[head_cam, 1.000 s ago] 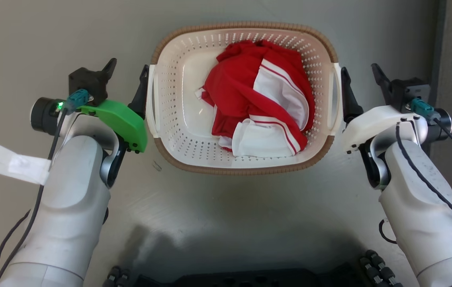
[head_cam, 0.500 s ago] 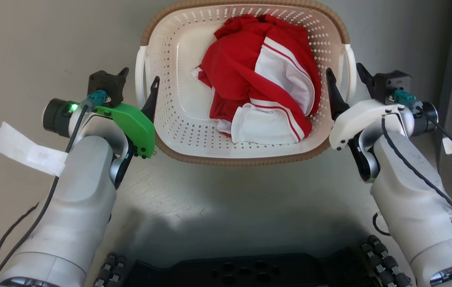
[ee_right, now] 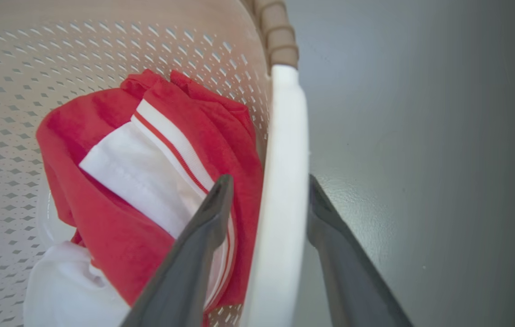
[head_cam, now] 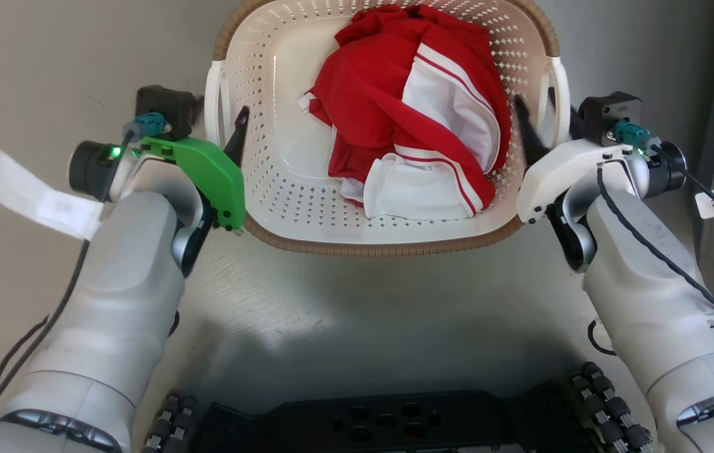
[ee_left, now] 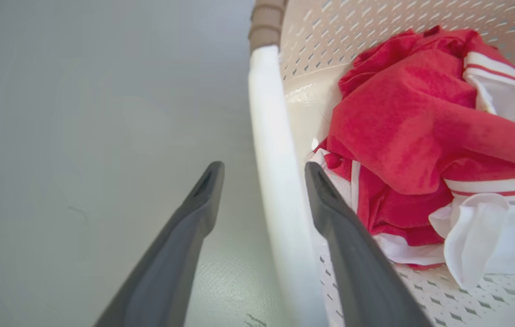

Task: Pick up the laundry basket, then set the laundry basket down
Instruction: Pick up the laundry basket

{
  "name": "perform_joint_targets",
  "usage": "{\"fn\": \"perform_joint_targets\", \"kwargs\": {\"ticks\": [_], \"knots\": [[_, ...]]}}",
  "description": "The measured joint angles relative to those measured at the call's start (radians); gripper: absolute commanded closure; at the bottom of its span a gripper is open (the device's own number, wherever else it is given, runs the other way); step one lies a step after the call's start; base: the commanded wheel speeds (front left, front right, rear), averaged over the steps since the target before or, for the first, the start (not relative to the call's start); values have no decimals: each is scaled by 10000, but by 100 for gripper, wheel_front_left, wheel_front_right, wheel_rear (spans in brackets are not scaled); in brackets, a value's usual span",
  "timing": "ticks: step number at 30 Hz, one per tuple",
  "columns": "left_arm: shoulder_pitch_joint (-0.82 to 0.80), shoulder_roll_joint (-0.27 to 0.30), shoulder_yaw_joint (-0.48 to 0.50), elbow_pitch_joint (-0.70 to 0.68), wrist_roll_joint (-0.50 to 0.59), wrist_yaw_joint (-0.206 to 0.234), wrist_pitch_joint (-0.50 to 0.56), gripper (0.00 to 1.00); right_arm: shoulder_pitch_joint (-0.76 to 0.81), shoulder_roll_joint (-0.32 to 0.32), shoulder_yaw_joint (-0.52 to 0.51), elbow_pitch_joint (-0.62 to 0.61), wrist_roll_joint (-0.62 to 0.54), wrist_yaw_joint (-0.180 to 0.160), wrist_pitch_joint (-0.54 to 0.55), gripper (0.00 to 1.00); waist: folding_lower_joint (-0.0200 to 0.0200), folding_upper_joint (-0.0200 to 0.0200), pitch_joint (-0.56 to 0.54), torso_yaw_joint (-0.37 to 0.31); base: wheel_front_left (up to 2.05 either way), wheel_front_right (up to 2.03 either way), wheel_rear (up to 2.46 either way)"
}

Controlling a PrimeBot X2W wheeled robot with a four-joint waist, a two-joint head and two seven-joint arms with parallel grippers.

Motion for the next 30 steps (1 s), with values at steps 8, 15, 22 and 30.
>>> {"fn": "perform_joint_targets", "kwargs": {"ticks": [8,15,22,30], "knots": [[-40,-173,-493,123,-568,50,155,100,-265,104,-12,364,228,46,-31,100,-1,0,-28,12,0,0,0],[-79,-178,-853,387,-1062,50,199,100,-314,123,42,748,372,144,-42,100,-1,0,-197,-16,0,0,0],[-79,-173,-1087,696,-1503,50,268,100,-375,144,251,1151,470,374,-42,100,-1,0,-576,-36,0,0,0],[-54,-186,-1277,1035,-2211,33,765,100,-397,213,384,1896,700,679,33,100,-1,0,-1323,-75,0,0,0]]}}
